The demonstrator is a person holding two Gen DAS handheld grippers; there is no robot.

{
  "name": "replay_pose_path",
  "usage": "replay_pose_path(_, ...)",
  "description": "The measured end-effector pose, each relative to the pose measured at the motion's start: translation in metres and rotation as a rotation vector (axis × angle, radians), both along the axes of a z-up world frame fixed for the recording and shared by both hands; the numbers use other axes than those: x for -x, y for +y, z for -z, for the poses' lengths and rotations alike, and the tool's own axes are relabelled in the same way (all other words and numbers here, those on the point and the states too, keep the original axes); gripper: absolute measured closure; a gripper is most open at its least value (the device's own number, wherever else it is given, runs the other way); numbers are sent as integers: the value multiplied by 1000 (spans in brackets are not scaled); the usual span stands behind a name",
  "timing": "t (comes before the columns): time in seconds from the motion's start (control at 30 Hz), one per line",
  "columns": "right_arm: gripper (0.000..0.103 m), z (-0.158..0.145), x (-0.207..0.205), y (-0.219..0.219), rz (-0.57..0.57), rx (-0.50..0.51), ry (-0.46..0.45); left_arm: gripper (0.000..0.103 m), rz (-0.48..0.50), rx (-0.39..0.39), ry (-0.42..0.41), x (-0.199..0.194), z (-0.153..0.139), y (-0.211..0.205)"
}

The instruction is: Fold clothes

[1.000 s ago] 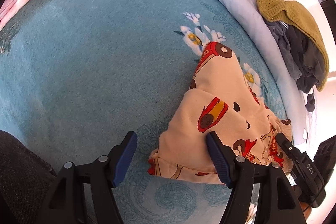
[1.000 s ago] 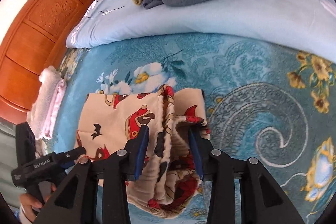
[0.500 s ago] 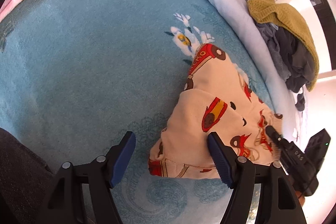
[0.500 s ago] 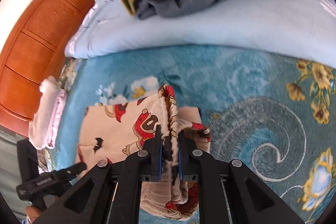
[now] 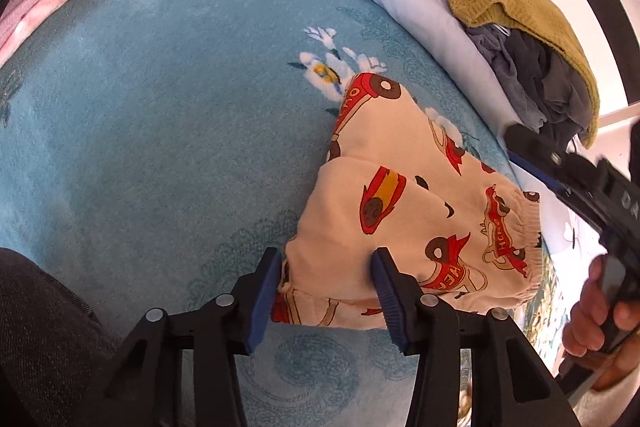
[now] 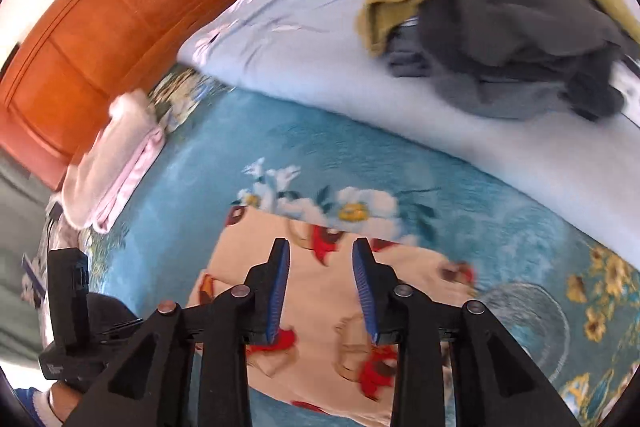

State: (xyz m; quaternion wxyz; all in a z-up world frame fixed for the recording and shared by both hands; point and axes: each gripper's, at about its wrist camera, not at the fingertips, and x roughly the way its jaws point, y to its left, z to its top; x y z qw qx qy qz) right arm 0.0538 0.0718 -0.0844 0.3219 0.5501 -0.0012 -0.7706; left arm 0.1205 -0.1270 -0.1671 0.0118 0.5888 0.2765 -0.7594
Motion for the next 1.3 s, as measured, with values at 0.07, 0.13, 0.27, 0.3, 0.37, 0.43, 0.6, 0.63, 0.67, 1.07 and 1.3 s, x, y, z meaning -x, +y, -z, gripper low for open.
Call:
replay_pose_path(0.07, 67, 16, 6, -41, -79, -15, -65, 55, -10, -20, -10, -1, 3, -3)
replay_pose_path(0.13, 67, 33, 10, -69, -100, -52, -125, 57, -19, -41, -19, -3, 6, -5)
replay_pose_path(0.27, 67, 48, 20, -101, -125, -119, -150, 60, -11, -60, -19, -5, 6, -4)
replay_pose_path(0.3, 67, 50, 23, -106, -132, -134, -144, 60, -12, -66, -21, -5, 7, -5)
replay_pose_path(0.37, 67, 52, 28, -117, -148, -164, -132, 60, -16, -80, -24, -5, 8, -6)
replay_pose_path(0.43, 67, 56, 31, -125, -195, -184, -150, 60, -19, -93, -27, -5, 10, -8)
replay_pose_path(0.6, 97, 50, 21, -132, -320, -238, -134, 60, -27, -125, -35, -5, 14, -11)
replay_pose_path(0.63, 98, 48, 19, -133, -338, -260, -120, 60, -24, -127, -35, -5, 14, -11)
replay_pose_path(0.67, 99, 46, 18, -133, -342, -273, -105, 60, -18, -129, -35, -5, 15, -10)
replay_pose_path(1.07, 101, 53, 62, -117, -92, -302, -39, 62, 29, -101, -45, -6, 22, -5)
replay_pose_path(1.3, 100, 12, 74, -78, 87, -158, 0, 61, -21, -197, 48, -11, 11, -18)
